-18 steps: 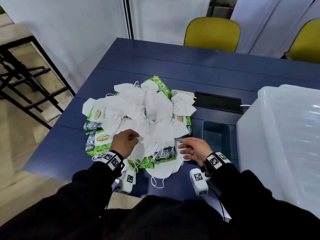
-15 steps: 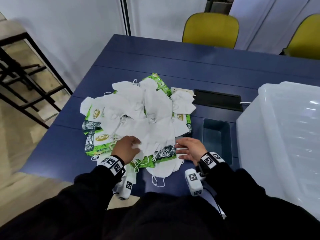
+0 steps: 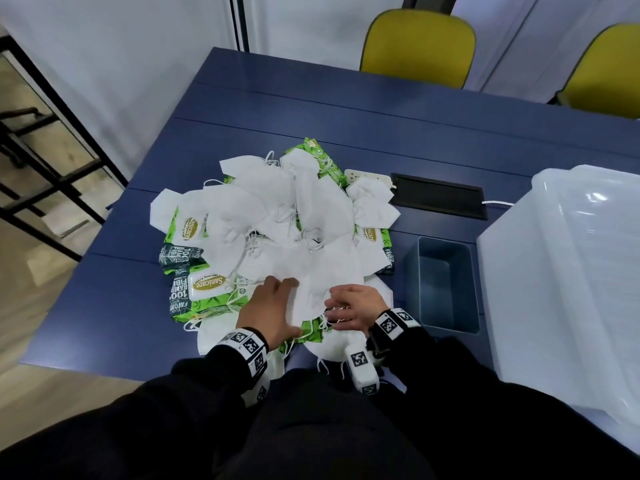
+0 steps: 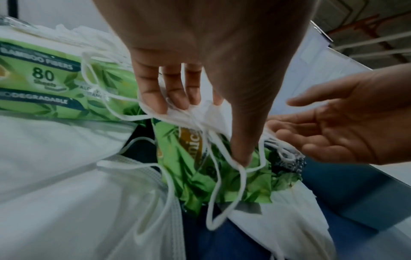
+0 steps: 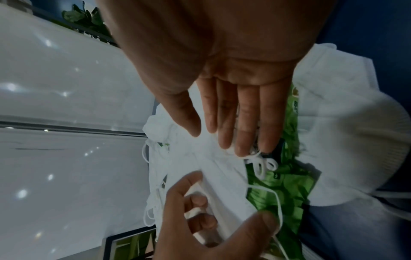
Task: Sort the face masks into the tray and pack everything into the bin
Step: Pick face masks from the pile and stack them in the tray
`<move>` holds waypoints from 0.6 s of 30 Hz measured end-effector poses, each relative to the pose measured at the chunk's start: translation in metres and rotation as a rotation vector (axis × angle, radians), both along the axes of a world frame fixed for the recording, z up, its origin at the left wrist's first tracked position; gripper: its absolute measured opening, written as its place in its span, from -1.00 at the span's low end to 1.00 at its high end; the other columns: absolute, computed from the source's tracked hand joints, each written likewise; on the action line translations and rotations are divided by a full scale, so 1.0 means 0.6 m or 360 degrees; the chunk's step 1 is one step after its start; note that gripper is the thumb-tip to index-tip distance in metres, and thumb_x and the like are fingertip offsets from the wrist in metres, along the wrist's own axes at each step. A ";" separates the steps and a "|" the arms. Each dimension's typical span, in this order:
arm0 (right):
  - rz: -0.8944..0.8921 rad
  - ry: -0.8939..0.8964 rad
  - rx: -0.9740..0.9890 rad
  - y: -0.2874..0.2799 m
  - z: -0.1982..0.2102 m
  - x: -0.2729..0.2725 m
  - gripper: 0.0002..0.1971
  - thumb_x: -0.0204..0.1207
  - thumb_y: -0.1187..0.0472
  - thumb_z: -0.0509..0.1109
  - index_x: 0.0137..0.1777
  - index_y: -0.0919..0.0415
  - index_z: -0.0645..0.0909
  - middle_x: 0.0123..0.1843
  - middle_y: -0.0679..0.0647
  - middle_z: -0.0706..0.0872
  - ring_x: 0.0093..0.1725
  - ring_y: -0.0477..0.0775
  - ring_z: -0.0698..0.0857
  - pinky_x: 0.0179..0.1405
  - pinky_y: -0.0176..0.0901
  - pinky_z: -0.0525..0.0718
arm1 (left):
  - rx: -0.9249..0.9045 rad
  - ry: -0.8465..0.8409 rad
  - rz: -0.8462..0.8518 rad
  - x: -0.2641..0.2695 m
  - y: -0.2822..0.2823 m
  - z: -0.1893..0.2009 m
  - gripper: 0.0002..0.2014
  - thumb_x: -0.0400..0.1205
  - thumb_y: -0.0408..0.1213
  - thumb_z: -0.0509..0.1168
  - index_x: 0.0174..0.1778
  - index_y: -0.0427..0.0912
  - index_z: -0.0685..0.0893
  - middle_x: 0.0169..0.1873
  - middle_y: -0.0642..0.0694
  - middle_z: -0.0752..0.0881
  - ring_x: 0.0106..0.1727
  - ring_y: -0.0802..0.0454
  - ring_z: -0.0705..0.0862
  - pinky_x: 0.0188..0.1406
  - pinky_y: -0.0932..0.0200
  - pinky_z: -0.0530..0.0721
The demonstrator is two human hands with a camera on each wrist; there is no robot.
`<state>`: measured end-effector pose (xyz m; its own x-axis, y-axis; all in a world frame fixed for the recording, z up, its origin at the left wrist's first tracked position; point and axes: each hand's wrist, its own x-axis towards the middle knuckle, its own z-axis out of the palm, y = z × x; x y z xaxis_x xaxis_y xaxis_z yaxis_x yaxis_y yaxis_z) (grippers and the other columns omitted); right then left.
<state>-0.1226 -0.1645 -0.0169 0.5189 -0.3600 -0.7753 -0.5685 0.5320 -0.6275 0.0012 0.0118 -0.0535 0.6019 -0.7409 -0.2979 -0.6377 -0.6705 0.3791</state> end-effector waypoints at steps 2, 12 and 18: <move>0.0042 0.0075 -0.0032 0.010 -0.009 0.011 -0.81 0.64 0.29 0.46 0.21 0.26 0.64 -0.08 0.20 0.77 -0.27 0.16 0.80 -0.42 0.02 0.82 | -0.0037 -0.0004 -0.0068 0.007 -0.004 0.002 -0.13 0.31 0.06 0.57 0.56 0.22 0.36 0.30 0.01 0.48 0.21 -0.10 0.63 -0.04 -0.04 0.74; 0.0015 0.0280 -0.0825 0.001 -0.035 0.055 -0.38 0.27 0.14 0.76 0.28 -0.03 0.54 0.11 0.05 0.66 -0.03 0.10 0.77 -0.04 0.10 0.82 | -0.0533 0.0863 0.0382 0.148 -0.031 0.064 -0.85 0.57 -0.37 0.48 0.00 -0.07 0.83 -0.18 -0.06 0.88 -0.20 -0.07 0.86 -0.16 0.08 0.79; 0.0419 0.0443 -0.1187 0.001 -0.038 0.066 -0.10 0.18 0.10 0.77 0.47 -0.08 0.33 0.24 0.05 0.54 0.08 0.08 0.66 0.00 -0.10 0.63 | -0.0759 0.1232 0.0696 0.180 -0.060 0.090 -0.90 0.64 -0.45 0.34 0.02 -0.34 0.72 -0.26 -0.32 0.84 -0.24 -0.26 0.86 -0.33 0.11 0.69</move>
